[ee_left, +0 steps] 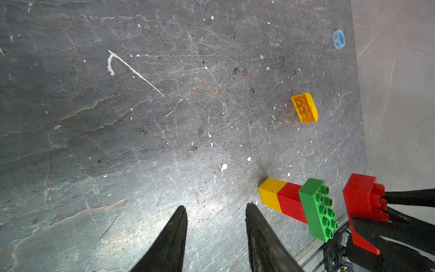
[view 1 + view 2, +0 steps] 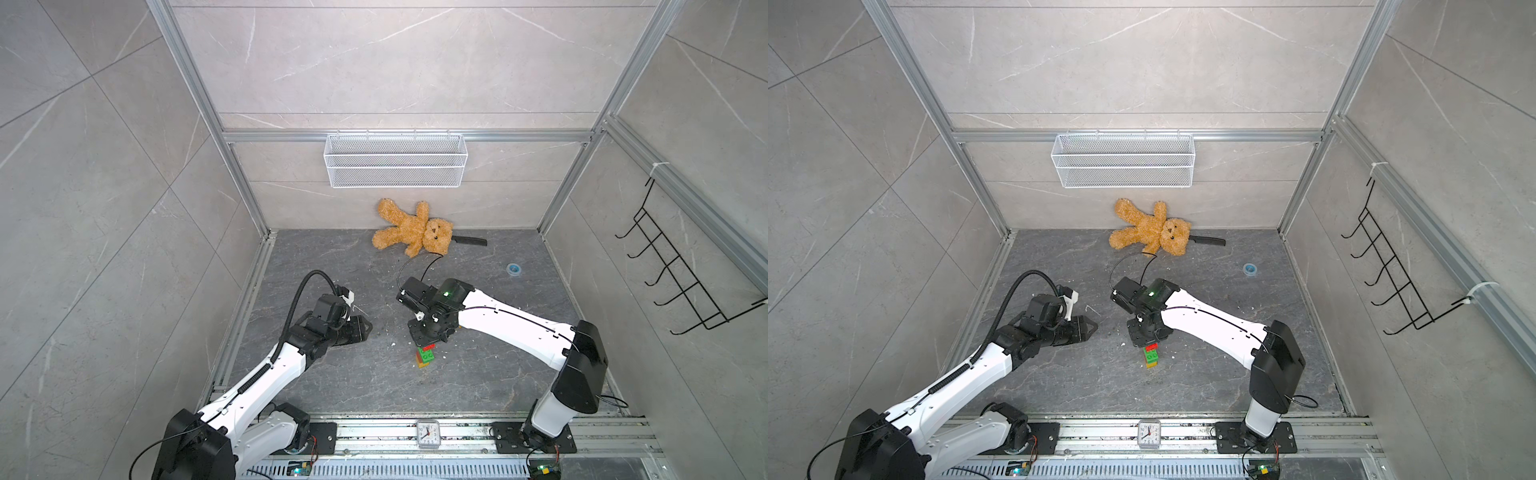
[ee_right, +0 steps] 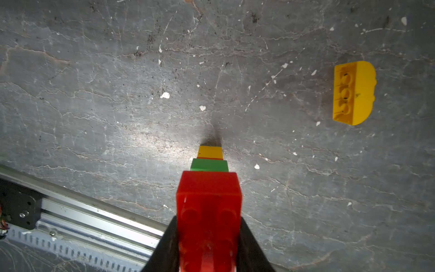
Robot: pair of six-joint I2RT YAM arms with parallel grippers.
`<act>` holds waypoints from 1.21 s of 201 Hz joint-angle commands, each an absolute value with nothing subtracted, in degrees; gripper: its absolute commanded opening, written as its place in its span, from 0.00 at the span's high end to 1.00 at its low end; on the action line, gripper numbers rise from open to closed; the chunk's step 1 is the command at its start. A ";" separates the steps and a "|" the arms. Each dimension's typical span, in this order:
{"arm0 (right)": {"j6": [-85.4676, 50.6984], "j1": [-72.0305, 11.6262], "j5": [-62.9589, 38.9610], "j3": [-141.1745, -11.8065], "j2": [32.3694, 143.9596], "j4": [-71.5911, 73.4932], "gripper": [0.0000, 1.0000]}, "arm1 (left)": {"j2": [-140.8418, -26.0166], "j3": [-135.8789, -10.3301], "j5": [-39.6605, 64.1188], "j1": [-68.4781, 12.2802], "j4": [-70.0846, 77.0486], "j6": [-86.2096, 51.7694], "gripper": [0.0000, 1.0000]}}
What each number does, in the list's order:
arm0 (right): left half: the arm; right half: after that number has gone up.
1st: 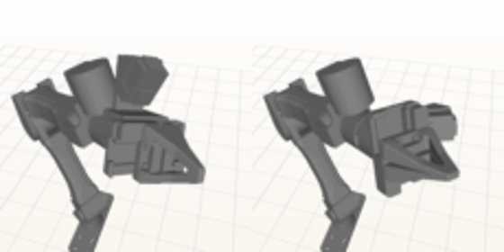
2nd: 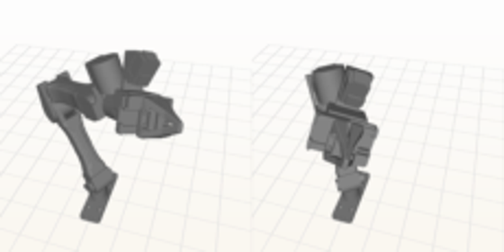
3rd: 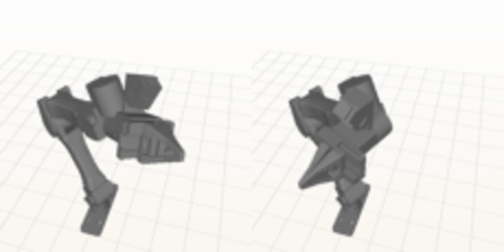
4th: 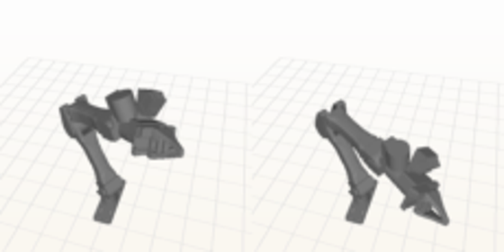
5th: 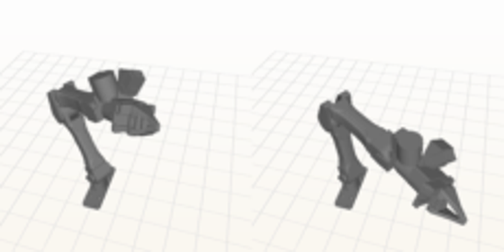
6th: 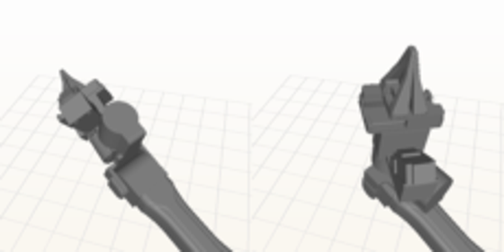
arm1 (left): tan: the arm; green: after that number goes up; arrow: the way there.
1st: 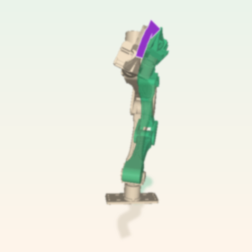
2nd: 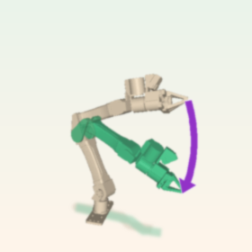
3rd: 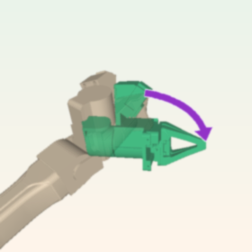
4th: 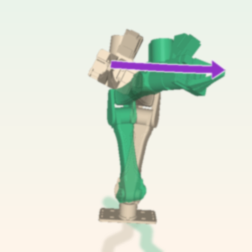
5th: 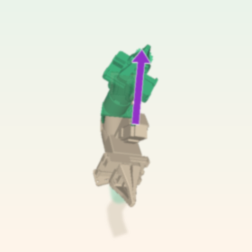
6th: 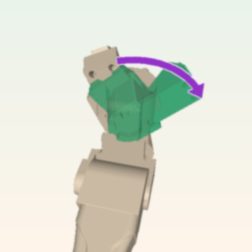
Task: Assemble an ice cream with lego
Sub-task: Assemble the lego brick with the lego brick.
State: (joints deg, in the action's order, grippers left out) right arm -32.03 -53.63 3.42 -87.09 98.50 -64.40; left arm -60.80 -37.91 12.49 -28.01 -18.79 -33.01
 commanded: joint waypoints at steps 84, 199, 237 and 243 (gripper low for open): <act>-36.21 -54.46 2.27 -84.16 100.04 -64.51 0.70 | -60.78 -38.96 12.22 -28.04 -16.35 -32.37 0.57; -35.92 -55.44 3.45 -83.56 100.83 -65.69 0.70 | -60.47 -39.20 11.64 -28.01 -17.24 -32.27 0.40; -35.48 -55.46 2.75 -83.25 101.45 -64.67 0.70 | -59.86 -39.22 11.17 -27.96 -17.81 -32.30 0.39; -35.45 -55.46 2.35 -82.99 101.63 -64.31 0.70 | -59.80 -39.20 11.15 -27.98 -17.88 -32.27 0.39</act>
